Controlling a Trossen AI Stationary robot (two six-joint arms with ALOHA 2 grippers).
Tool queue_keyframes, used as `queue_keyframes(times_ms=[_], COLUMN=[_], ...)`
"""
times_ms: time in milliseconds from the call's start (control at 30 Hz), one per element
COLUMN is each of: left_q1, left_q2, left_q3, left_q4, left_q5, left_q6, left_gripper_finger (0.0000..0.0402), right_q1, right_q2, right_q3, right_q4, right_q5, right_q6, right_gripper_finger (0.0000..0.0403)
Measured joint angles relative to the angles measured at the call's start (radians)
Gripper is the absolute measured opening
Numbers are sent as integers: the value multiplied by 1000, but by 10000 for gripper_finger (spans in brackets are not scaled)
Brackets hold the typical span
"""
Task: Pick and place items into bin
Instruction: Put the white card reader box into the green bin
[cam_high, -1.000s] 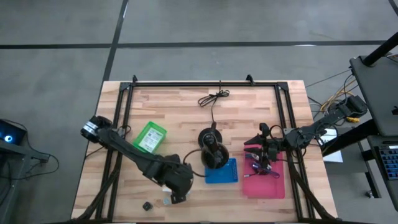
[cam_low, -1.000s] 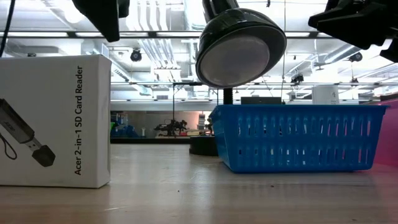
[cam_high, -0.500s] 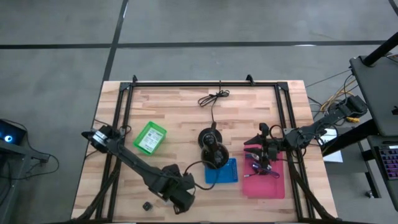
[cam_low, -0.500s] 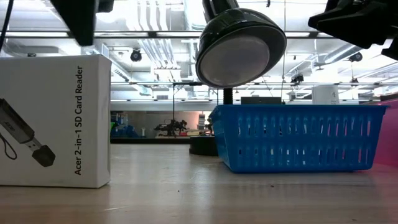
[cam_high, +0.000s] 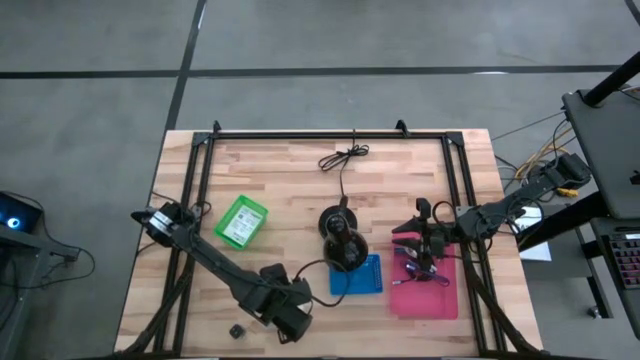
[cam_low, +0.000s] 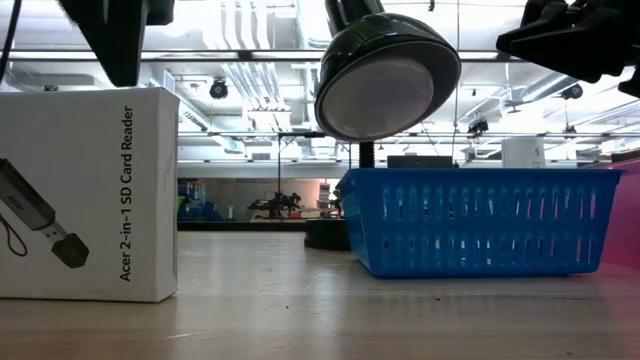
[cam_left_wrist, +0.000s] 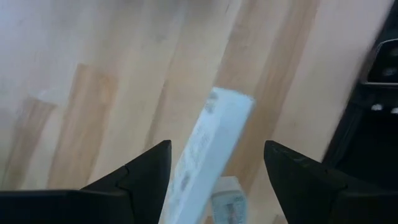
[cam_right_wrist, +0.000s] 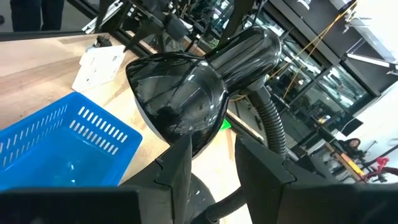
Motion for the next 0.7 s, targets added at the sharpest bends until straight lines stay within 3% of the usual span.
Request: queue_keyframes(times_ms=[200,700], left_q1=[-15,-34], left_q2=[0,-1], left_q3=[-5,-69], left_q4=[79,83], left_q5=[4,4], left_q6=[-1,-1], left_gripper_finger=[240,240], right_q1=[0,0], right_q2=[0,0], right_q3=[0,0], right_q4=[-5,-4], right_q5=[0,0], right_q6=[4,-11], right_gripper_finger=[111,111])
